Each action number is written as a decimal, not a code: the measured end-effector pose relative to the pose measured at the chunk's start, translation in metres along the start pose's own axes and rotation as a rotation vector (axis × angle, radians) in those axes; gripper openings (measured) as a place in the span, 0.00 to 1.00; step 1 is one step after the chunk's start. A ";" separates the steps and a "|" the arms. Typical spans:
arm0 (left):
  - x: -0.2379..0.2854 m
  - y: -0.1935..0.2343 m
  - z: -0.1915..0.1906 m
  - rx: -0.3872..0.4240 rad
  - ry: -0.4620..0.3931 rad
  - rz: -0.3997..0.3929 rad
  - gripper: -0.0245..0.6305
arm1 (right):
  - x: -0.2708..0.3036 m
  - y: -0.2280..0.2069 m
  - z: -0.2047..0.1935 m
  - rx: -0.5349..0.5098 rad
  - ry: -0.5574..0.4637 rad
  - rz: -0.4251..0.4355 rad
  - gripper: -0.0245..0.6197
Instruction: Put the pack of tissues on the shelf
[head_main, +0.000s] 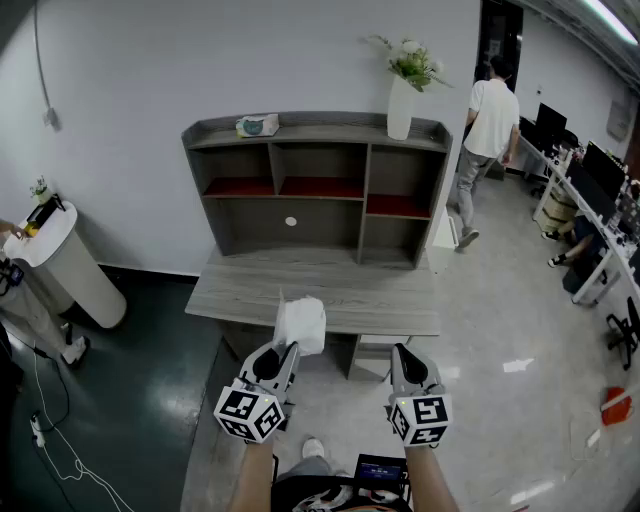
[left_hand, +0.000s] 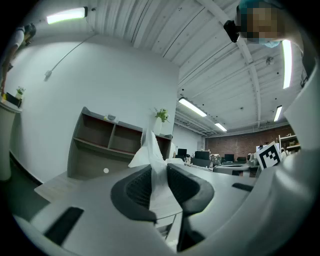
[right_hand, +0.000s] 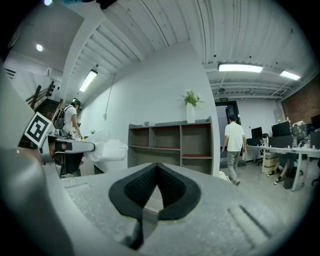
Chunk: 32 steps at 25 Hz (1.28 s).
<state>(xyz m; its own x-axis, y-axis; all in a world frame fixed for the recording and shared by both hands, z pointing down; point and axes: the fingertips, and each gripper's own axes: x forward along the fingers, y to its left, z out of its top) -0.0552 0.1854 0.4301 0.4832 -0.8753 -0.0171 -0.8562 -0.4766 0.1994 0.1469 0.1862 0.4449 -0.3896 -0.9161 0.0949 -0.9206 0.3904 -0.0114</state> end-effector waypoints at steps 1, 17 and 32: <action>0.000 0.000 -0.001 -0.001 0.000 0.001 0.16 | -0.002 -0.001 -0.001 0.009 0.000 -0.001 0.04; 0.007 -0.001 0.001 -0.007 -0.004 0.004 0.16 | -0.004 -0.011 -0.001 0.058 -0.011 -0.009 0.04; 0.110 0.083 -0.002 -0.038 0.012 0.024 0.15 | 0.123 -0.047 -0.010 0.074 0.031 -0.003 0.04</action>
<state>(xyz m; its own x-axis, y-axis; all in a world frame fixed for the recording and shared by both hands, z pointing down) -0.0732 0.0500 0.4471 0.4652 -0.8852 -0.0001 -0.8601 -0.4520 0.2363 0.1422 0.0560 0.4675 -0.3869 -0.9135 0.1257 -0.9216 0.3788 -0.0844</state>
